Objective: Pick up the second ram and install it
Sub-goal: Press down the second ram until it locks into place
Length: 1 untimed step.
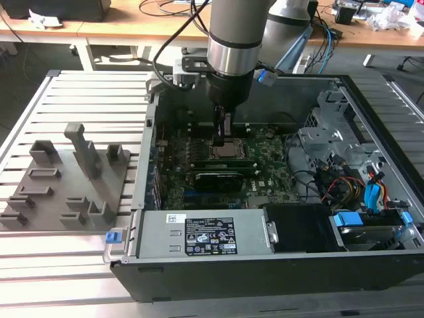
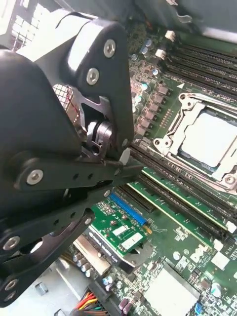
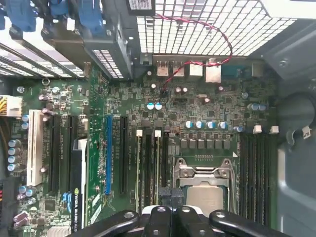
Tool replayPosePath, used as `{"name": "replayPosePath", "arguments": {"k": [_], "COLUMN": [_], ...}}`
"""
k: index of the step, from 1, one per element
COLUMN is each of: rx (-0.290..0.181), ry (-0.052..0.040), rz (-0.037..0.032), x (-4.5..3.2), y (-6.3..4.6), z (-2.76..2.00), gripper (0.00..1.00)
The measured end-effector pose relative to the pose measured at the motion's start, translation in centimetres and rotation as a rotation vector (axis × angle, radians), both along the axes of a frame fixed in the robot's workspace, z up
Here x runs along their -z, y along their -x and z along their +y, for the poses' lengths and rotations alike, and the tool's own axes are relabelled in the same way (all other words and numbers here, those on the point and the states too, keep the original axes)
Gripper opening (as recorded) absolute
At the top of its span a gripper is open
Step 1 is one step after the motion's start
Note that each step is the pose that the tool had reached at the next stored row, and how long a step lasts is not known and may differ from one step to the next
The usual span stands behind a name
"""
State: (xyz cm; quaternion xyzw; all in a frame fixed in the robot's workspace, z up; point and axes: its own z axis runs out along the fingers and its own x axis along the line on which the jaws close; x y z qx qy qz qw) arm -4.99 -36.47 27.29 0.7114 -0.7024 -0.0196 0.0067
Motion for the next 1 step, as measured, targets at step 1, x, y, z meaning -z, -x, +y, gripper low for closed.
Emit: {"name": "replayPosePath", "arguments": {"k": [1], "rx": [0.0], "ry": [0.0], "rz": [0.0], "x": [0.0], "y": [0.0], "z": [0.0], "gripper": [0.11]}}
